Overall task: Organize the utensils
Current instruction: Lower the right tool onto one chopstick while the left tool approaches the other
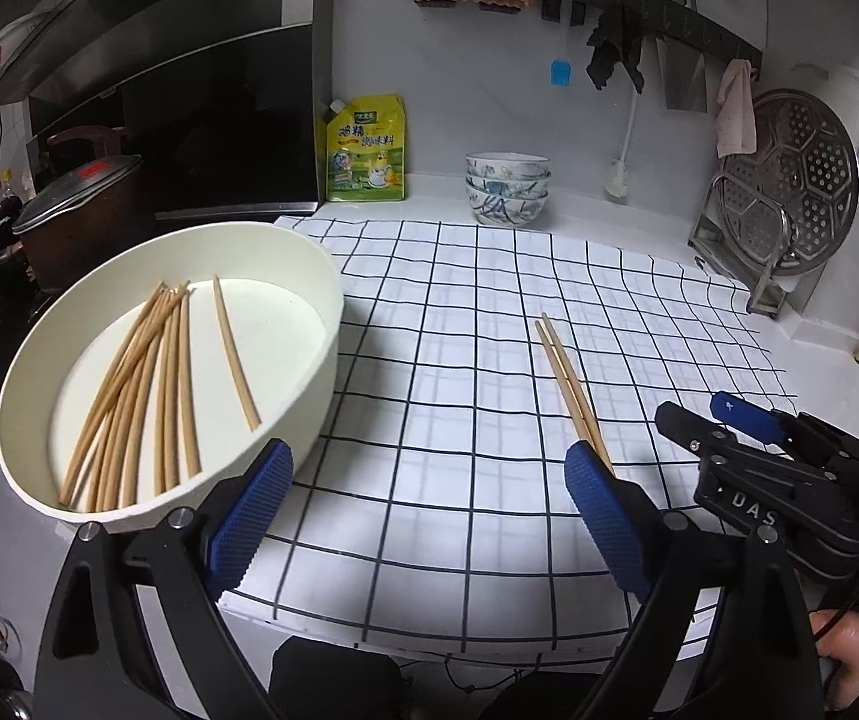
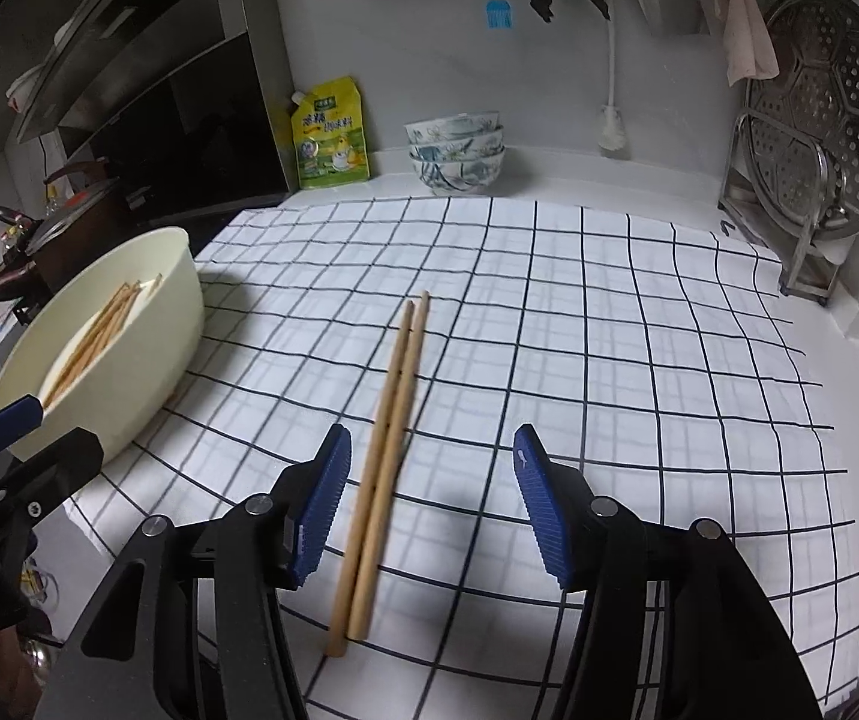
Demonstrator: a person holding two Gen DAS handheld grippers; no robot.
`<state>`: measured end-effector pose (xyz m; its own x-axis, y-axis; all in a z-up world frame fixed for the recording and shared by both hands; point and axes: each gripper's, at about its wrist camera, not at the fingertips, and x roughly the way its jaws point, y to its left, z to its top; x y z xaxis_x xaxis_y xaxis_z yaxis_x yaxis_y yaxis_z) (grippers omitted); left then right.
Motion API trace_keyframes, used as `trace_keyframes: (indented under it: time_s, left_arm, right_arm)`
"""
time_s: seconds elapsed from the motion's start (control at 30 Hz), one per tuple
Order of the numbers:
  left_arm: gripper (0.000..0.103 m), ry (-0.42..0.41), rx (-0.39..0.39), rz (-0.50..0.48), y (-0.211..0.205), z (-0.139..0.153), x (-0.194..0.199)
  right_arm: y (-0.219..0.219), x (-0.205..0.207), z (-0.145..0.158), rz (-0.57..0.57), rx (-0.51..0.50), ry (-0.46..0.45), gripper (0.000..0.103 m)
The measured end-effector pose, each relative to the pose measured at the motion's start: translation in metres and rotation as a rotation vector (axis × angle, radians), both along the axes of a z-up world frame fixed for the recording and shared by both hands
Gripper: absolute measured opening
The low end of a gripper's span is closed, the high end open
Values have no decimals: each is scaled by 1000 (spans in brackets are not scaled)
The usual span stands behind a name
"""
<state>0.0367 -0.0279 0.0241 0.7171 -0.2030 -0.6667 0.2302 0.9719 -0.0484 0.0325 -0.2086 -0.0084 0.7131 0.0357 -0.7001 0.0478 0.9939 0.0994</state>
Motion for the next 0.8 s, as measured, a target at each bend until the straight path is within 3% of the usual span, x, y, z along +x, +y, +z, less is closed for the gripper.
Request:
trace_keyframes:
  time_s: [0.4,0.8]
  left_arm:
    - [91,49,-10,24,-7,-18,13]
    - [91,76,-7,24,-12,-28,20]
  right_arm:
    - [3,29,-34,32,-39,121,54]
    - [11,38,-46,61,-89,138,54]
